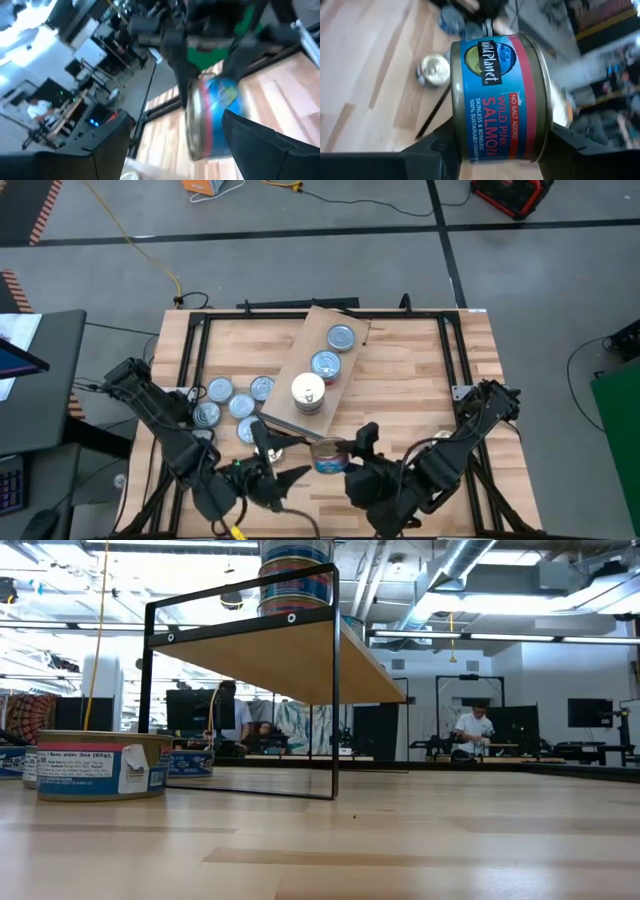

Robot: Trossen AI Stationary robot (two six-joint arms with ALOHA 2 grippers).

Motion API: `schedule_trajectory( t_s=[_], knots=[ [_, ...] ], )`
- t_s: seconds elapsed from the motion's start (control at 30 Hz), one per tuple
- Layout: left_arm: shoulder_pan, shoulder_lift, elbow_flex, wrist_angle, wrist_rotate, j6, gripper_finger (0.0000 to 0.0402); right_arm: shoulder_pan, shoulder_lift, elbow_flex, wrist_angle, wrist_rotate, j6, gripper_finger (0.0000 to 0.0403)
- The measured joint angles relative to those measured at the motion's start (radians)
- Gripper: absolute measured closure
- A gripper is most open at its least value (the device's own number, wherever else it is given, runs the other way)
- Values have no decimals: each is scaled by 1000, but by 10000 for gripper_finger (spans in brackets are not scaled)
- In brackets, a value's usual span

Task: Stack canned seafood by type on shelf
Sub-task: Stack the blue pink tuna can on top of the blue pink tuna can on the shelf

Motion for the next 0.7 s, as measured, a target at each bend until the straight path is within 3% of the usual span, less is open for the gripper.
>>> schedule_trajectory(
  t_s=[0.13, 0.3, 0.7],
  knots=[
    [42, -54, 29, -208, 69, -182, 105, -61, 0, 28, 72, 5, -166, 183],
    [102, -180, -10, -366, 166, -352, 106, -146, -1, 59, 107, 10, -263, 175],
    [187, -386, -241, -387, 130, -303, 107, -344, -4, 66, 121, -29, -359, 174]
  ],
)
